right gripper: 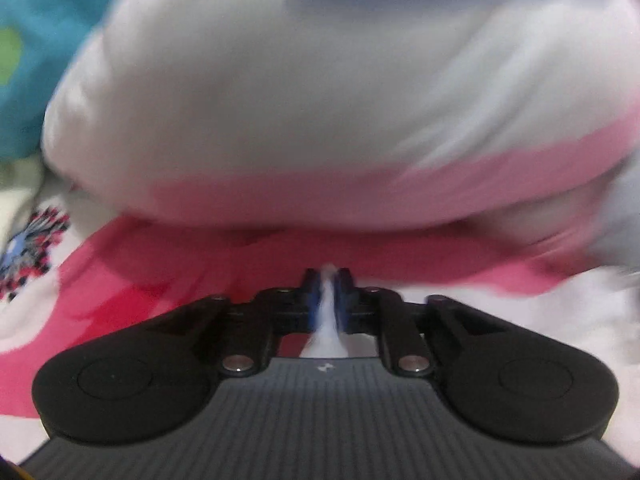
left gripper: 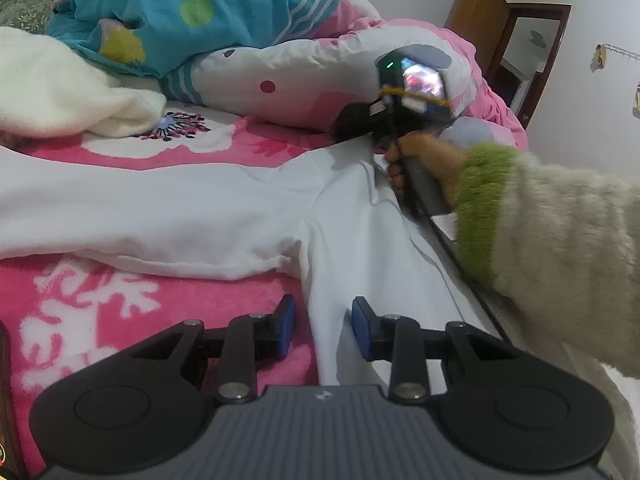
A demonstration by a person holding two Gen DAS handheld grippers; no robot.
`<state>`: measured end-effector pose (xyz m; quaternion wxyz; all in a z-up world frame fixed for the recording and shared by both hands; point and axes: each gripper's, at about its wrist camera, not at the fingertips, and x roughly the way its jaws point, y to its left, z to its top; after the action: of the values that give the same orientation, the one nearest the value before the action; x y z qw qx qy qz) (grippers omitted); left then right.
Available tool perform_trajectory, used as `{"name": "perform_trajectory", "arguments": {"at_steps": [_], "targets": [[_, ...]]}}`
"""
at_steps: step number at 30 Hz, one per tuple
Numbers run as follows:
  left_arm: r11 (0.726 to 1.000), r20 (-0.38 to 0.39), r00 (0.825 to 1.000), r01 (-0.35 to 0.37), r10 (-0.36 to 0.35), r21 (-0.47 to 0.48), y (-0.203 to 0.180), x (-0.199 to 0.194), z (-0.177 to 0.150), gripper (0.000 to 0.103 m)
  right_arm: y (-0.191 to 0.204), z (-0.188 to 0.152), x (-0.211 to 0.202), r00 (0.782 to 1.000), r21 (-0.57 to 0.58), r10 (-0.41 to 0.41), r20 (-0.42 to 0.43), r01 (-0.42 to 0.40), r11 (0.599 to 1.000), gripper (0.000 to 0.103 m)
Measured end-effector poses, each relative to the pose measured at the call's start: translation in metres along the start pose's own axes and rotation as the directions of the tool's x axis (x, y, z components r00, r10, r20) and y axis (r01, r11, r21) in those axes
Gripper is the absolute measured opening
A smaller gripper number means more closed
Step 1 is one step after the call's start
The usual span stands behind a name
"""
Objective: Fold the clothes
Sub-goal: 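Open the right gripper and move both grippers over the shirt sleeve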
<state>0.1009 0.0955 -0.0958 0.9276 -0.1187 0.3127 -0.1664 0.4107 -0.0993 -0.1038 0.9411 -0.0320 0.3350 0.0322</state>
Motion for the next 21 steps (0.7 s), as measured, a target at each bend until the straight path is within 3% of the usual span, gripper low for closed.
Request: {"name": "perform_trajectory", "arguments": {"at_steps": [4, 7, 10, 16, 21], "targets": [[0.999, 0.006, 1.000, 0.022, -0.021, -0.032, 0.006, 0.000, -0.001, 0.032, -0.010, 0.008, -0.025, 0.998, 0.055, 0.028, 0.057, -0.031, 0.998, 0.047], [0.998, 0.024, 0.999, 0.033, -0.032, -0.060, 0.010, -0.003, -0.001, 0.032, -0.028, 0.012, -0.072, 0.994, 0.107, 0.033, 0.108, -0.045, 0.993, 0.049], [0.996, 0.048, 0.998, 0.038, -0.034, -0.080, 0.012, -0.009, 0.000, 0.033, -0.044, 0.011, -0.130, 0.988, 0.142, 0.089, 0.127, -0.107, 0.984, 0.049], [0.996, 0.097, 0.995, 0.018, -0.010, -0.082, 0.010, -0.025, 0.004, 0.035, -0.032, -0.004, -0.208, 0.970, 0.079, 0.242, 0.026, -0.243, 0.967, 0.048], [0.988, 0.079, 0.996, 0.056, -0.045, -0.146, 0.013, -0.043, 0.012, 0.035, -0.005, -0.026, -0.252, 0.935, 0.118, 0.353, -0.021, -0.349, 0.930, 0.048]]}}
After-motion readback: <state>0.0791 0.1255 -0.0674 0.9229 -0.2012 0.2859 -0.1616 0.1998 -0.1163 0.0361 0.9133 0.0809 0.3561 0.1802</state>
